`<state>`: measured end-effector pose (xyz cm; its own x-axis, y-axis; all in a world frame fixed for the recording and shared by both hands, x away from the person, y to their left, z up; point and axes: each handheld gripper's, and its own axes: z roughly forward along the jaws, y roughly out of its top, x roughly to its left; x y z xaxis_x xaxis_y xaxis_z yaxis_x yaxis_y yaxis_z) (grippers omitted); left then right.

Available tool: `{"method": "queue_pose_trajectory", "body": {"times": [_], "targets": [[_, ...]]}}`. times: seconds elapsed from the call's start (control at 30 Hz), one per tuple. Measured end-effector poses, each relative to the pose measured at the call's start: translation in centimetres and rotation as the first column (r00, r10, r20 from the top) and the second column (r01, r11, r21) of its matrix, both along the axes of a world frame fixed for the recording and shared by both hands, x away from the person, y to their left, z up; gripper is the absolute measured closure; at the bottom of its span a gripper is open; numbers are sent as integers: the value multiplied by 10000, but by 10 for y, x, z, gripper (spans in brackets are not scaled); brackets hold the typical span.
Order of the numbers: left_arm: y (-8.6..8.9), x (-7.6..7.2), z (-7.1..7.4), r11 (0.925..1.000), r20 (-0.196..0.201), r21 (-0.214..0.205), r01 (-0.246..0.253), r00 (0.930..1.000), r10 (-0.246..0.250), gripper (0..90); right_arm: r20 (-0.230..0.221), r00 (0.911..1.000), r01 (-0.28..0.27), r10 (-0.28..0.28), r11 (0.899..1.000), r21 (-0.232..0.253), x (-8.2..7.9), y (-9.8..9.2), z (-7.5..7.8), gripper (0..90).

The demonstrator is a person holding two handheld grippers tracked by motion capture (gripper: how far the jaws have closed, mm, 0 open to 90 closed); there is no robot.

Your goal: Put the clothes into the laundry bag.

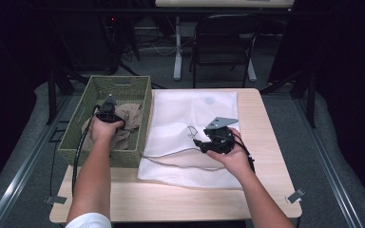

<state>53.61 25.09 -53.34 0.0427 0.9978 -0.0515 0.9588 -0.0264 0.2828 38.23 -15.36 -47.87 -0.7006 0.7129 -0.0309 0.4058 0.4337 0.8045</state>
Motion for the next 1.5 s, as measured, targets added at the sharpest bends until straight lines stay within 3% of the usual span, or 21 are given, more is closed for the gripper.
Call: {"method": "queue_pose_trajectory", "body": {"times": [0.1,0.2,0.53,0.87,0.97,1.03,1.17,1.3,1.4,1.5], "targets": [[2,-2,1,9997,135,-225,-83,9999,86,450,-13,10000,-3,3,10000,5,0,0,0,419],[3,-3,3,9998,152,-190,-30,9999,33,495,-31,10000,3,-3,10000,13,0,0,0,419],[6,-6,16,9998,574,-189,49,9983,-38,543,-59,10000,12,-12,10000,-4,1,-1,-1,419],[20,-17,43,9991,1527,-430,4,9882,62,548,-28,10000,-12,12,10000,-6,1,0,-1,419],[23,-20,48,9988,1643,-488,-17,9864,97,549,-49,10000,18,-18,10000,-3,1,0,-1,419],[23,-22,58,9999,1805,-56,150,9835,-138,550,-42,10000,38,-38,10000,34,1,-1,0,420],[24,-26,73,9993,2121,-252,270,9770,-210,551,-28,10000,-2,3,10000,42,1,-1,0,421],[22,-28,86,9988,2207,-115,480,9743,-443,552,-56,10000,-1,1,10000,32,1,-1,0,421],[21,-31,99,9975,2430,-425,565,9690,-445,552,-30,10000,31,-31,10000,89,1,-2,0,421],[18,-34,110,9965,2450,-297,787,9671,-690,552,-13,10000,98,-98,9999,125,1,-4,1,422]]}}
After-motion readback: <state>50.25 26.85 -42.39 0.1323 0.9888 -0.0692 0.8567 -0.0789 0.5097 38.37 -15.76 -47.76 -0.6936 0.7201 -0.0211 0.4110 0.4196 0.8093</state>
